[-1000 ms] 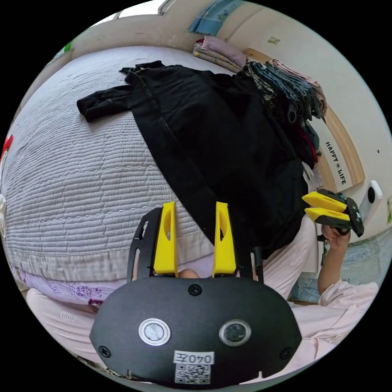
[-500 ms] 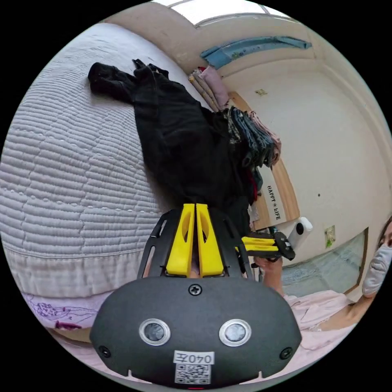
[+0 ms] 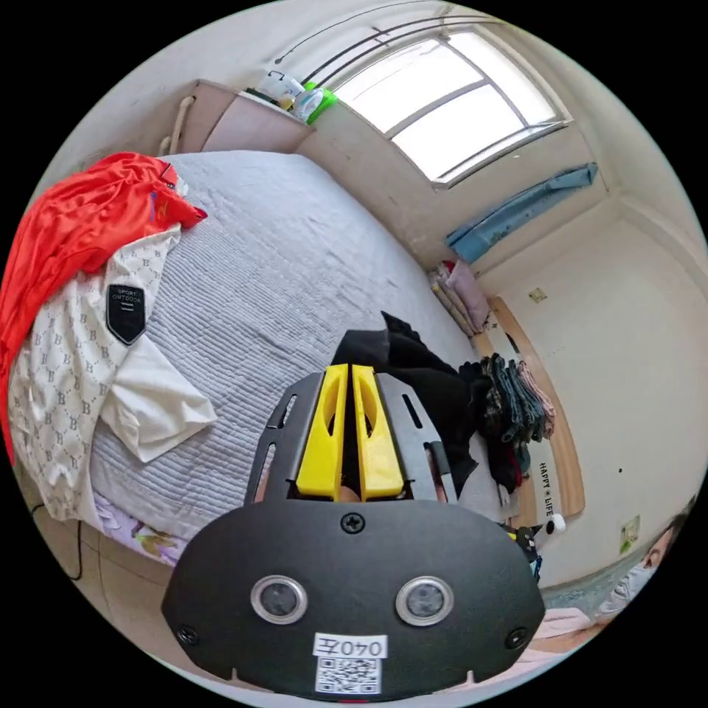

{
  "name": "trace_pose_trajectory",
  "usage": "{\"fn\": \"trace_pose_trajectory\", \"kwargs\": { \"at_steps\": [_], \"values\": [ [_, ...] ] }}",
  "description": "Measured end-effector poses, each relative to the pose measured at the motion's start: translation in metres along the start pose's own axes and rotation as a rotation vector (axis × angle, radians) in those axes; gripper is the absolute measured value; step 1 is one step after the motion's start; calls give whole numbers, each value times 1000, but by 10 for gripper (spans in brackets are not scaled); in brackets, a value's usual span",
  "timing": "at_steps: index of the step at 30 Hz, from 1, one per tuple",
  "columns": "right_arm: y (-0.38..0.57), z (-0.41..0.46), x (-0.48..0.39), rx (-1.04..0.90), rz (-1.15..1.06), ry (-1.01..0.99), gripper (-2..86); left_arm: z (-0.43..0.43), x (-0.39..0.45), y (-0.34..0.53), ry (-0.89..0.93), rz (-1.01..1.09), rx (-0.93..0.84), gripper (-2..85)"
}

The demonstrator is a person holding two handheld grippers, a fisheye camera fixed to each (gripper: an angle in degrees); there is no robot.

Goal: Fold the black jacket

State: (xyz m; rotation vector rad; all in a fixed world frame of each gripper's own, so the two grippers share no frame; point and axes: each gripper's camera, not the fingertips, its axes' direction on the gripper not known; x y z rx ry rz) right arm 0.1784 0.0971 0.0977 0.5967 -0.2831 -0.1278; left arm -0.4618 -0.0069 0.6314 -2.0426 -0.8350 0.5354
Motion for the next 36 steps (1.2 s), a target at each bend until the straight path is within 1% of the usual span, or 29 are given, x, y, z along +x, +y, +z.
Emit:
{"fn": "trace_pose_trajectory", "kwargs": {
  "at_steps": [1, 2, 3, 4, 5, 7, 9, 10, 11, 12, 13, 15, 16, 17, 19, 20, 21, 23, 24, 25, 26, 28, 29, 30, 31, 33, 34, 35, 36],
  "values": [
    [20, -15, 25, -14, 53, 117, 56, 5, -1, 2, -32, 8, -39, 4],
    [42, -31, 54, -29, 131, 216, 65, 9, 4, 16, -106, 57, -60, 8],
    [53, -39, 70, -36, 178, 253, 70, 11, 17, 37, -194, 119, -60, 14],
    [75, -56, 101, -40, 272, 297, 78, 11, 25, 49, -235, 154, -54, 17],
    [93, -72, 130, -25, 350, 316, 86, 15, 43, 77, -300, 237, -48, 27],
    [111, -89, 164, -8, 422, 343, 99, 29, 73, 122, -347, 377, -81, 51],
    [116, -90, 191, -31, 461, 326, 119, 67, 114, 184, -375, 570, -209, 87],
    [115, -82, 205, -41, 473, 258, 123, 78, 125, 200, -398, 618, -239, 93],
    [115, -70, 217, -51, 488, 162, 127, 100, 145, 232, -465, 719, -274, 105],
    [114, -62, 222, -59, 494, 114, 129, 123, 165, 264, -546, 836, -299, 115],
    [113, -46, 229, -91, 504, 39, 131, 135, 174, 279, -589, 893, -311, 119],
    [114, -25, 235, -127, 526, 25, 124, 176, 199, 325, -708, 1062, -336, 123],
    [115, -21, 235, -109, 540, 62, 110, 186, 203, 334, -725, 1091, -335, 121],
    [114, -22, 234, -98, 544, 110, 67, 204, 208, 346, -753, 1125, -336, 111],
    [108, -31, 231, -63, 501, 138, 28, 224, 214, 353, -748, 1147, -354, 87],
    [101, -43, 229, -58, 470, 85, 14, 230, 217, 351, -741, 1135, -390, 70],
    [96, -52, 229, -51, 449, 45, 9, 231, 221, 346, -691, 1126, -441, 49],
    [76, -102, 224, 10, 363, -155, -3, 222, 226, 336, -620, 1102, -437, 19],
    [70, -116, 221, 19, 334, -209, -4, 213, 230, 328, -578, 1075, -434, 4],
    [58, -144, 213, 41, 272, -298, -6, 206, 233, 323, -592, 1051, -394, -1],
    [46, -170, 203, 55, 216, -358, -6, 190, 239, 315, -616, 1048, -308, -7],
    [32, -206, 185, 92, 129, -453, -5, 163, 249, 301, -538, 1009, -269, -11],
    [27, -223, 179, 117, 94, -500, -4, 147, 256, 297, -469, 1007, -238, -12],
    [27, -228, 177, 120, 84, -503, -3, 137, 262, 297, -436, 1018, -216, -12],
    [32, -231, 180, 106, 86, -482, 0, 135, 264, 299, -436, 1024, -208, -12],
    [52, -213, 196, 36, 184, -482, 10, 141, 268, 321, -511, 1076, -198, -12],
    [73, -189, 206, -53, 253, -490, 20, 145, 268, 329, -539, 1095, -202, -12],
    [98, -161, 213, -174, 315, -463, 36, 155, 264, 347, -594, 1134, -215, -12],
    [111, -146, 216, -243, 343, -424, 45, 164, 259, 366, -635, 1172, -216, -12]
  ]
}}
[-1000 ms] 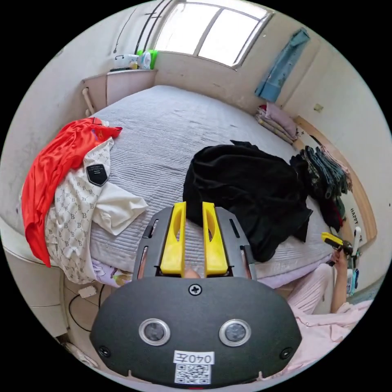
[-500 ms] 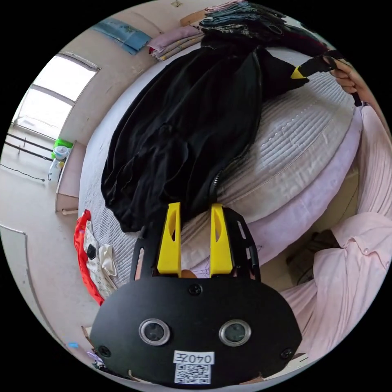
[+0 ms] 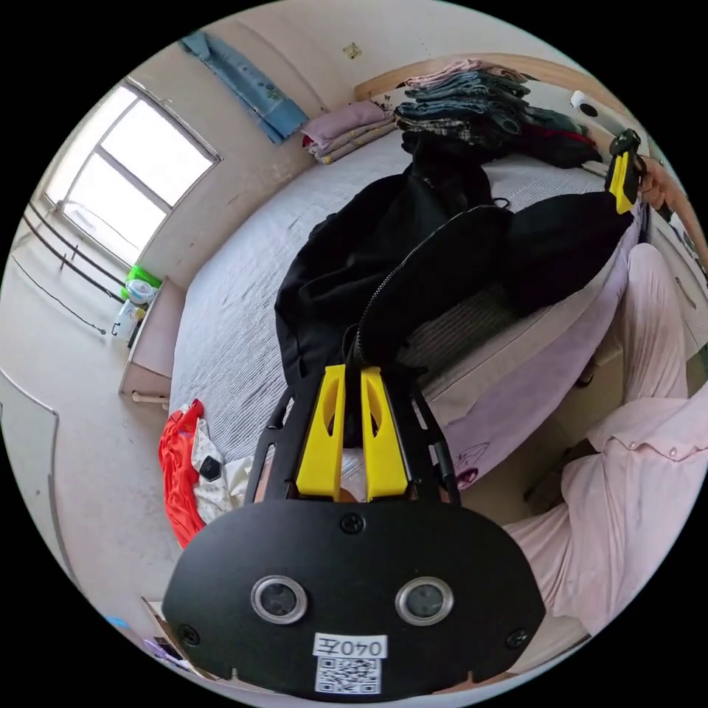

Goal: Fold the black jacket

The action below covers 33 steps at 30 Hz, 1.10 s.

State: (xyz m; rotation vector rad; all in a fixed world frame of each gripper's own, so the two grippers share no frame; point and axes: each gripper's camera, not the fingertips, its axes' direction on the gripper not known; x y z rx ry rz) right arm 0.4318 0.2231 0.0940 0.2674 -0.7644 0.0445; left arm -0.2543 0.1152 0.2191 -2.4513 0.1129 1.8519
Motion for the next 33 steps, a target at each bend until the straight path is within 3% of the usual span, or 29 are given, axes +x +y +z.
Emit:
{"fn": "trace_pose_trajectory", "kwargs": {
  "at_steps": [2, 9, 12, 14, 21, 23, 27, 29, 33],
  "values": [
    [27, 32, 30, -69, 139, 204, 61, 9, 26, 11, -21, 42, -14, -11],
    [32, 12, 25, 184, 117, 257, 81, 24, 52, 31, -10, -78, -34, -8],
    [42, -20, 26, 418, 95, 125, 86, 24, 46, 33, 11, -92, -34, -6],
    [55, -28, 14, 509, 89, 172, 99, 27, 41, 28, 2, -70, -39, -5],
    [44, 94, -94, 251, -121, 376, 113, 60, 20, -12, -28, -1, -78, -4],
    [22, 164, -110, 125, -189, 626, 132, 71, 23, -15, -30, -31, -95, -7],
    [-15, 248, -79, -70, -235, 924, 101, 69, 46, -2, -90, -39, -85, -9],
    [-29, 249, -66, -119, -211, 851, 6, 64, 53, 9, -120, -7, -91, -5],
    [-17, 182, -98, -96, -248, 626, -4, 37, 55, 35, -162, 74, -62, -4]
  ]
}}
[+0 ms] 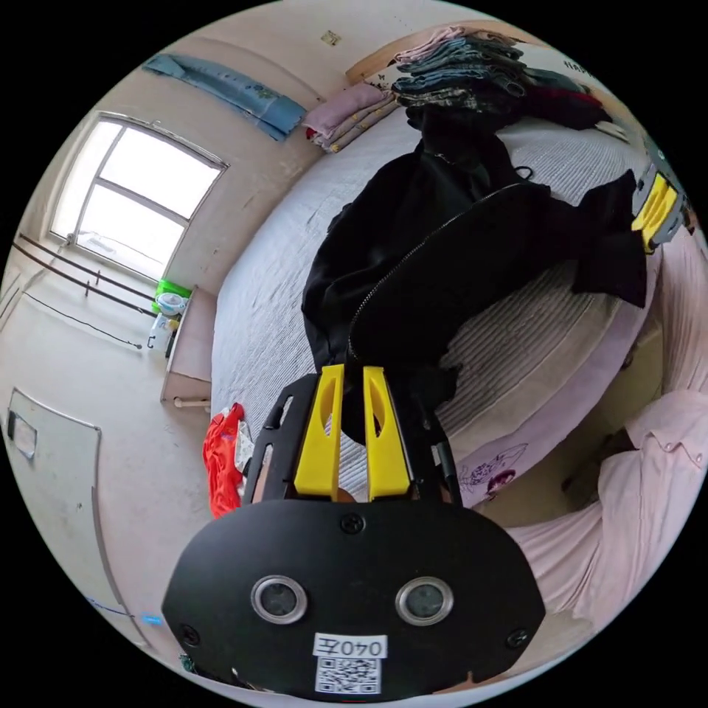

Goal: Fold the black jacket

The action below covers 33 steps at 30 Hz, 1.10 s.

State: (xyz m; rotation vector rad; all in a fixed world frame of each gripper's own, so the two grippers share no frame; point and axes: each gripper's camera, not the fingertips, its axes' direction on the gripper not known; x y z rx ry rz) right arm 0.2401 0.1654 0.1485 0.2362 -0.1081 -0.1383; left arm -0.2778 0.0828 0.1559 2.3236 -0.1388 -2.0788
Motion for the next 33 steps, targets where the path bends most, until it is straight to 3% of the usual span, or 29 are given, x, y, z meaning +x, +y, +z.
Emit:
{"fn": "trace_pose_trajectory", "kwargs": {
  "at_steps": [2, 5, 7, 10, 12, 14, 17, 24, 33],
  "values": [
    [26, -48, -15, 35, -161, -306, 2, -19, 0, 15, -41, 16, 49, -7],
    [55, -59, -43, -30, -355, -538, 38, -46, 22, 52, -80, 208, 152, -8],
    [61, -52, -28, 15, -225, -448, 73, -45, 32, 69, -33, 226, 140, -8],
    [68, -35, 41, 248, 110, -427, 92, -19, 46, 92, -19, 134, 45, -6],
    [66, -9, 76, 293, 276, -310, 115, -5, 50, 109, -18, -13, 1, 1],
    [46, 29, 87, 261, 368, -63, 150, -2, 54, 121, -16, -105, 4, 16],
    [8, 67, 67, 212, 321, 85, 180, -2, 59, 133, -66, -278, 32, 70],
    [-35, 107, 26, 198, 261, 385, 151, 29, 74, 112, 106, -516, 68, 125],
    [-65, 154, -13, 165, 183, 521, 139, 88, 119, 61, -224, -430, -81, 82]
  ]
}}
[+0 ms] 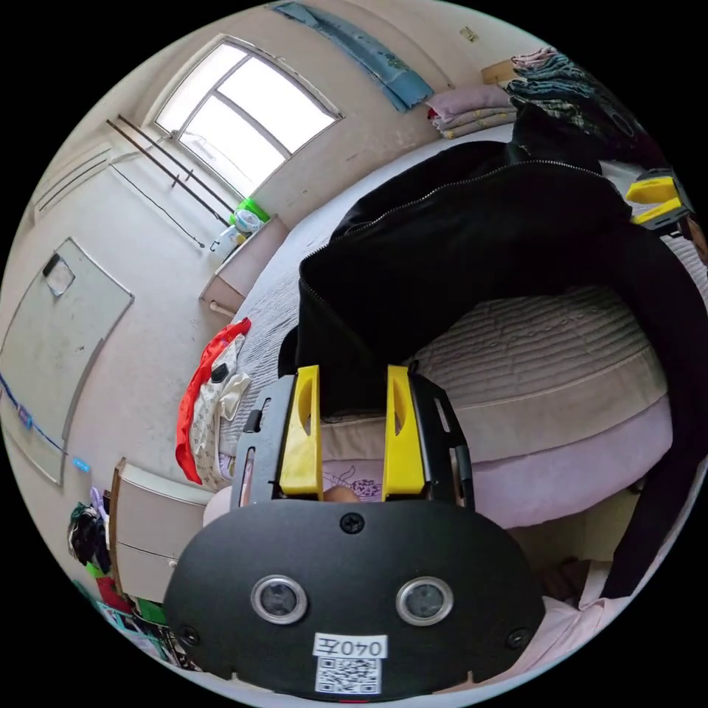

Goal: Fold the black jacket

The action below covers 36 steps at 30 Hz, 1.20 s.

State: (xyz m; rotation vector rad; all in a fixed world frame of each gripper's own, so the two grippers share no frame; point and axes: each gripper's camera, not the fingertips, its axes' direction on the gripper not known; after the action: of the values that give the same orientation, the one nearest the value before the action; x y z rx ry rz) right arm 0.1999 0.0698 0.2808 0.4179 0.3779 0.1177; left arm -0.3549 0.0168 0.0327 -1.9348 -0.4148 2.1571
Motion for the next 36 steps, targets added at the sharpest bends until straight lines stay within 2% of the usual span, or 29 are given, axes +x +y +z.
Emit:
{"fn": "trace_pose_trajectory", "kwargs": {
  "at_steps": [4, 6, 8, 10, 13, 16, 19, 21, 23, 25, 28, 30, 33, 36],
  "values": [
    [-17, 16, -47, 16, -145, 169, 108, 4, 4, 4, -31, 60, -1, 43],
    [-21, 18, -56, 65, -190, 290, 5, 11, 5, 8, -162, 143, -5, 15],
    [-29, 23, -54, 49, -241, 428, -5, 18, 0, 10, -250, 237, -5, 7],
    [-36, 11, -41, 20, -256, 440, -8, 18, -21, 9, -277, 281, 30, 3],
    [-34, -37, -22, 53, -320, 488, -9, -3, -67, 0, -220, 348, 158, -1],
    [-13, -95, -19, 49, -408, 607, -9, -46, -97, -5, -242, 500, 324, -3],
    [30, -156, -26, 21, -412, 682, -9, -97, -118, 10, -189, 669, 461, -4],
    [59, -184, -35, -15, -363, 657, -9, -126, -121, 27, -35, 771, 464, -4],
    [93, -185, -55, -144, -325, 466, -9, -126, -110, 38, 76, 825, 392, -4],
    [115, -161, -79, -234, -363, 347, -9, -109, -89, 49, 109, 883, 300, -5],
    [130, -128, -116, -335, -491, 363, -9, -86, -65, 62, 179, 990, 167, -5],
    [122, -135, -112, -325, -488, 368, -9, -99, -74, 58, 202, 1019, 149, -5],
    [96, -157, -81, -285, -442, 257, -9, -120, -108, 35, 274, 980, 150, -5],
    [61, -164, -51, -318, -512, 164, -9, -126, -130, -1, 271, 983, 173, -5]
  ]
}}
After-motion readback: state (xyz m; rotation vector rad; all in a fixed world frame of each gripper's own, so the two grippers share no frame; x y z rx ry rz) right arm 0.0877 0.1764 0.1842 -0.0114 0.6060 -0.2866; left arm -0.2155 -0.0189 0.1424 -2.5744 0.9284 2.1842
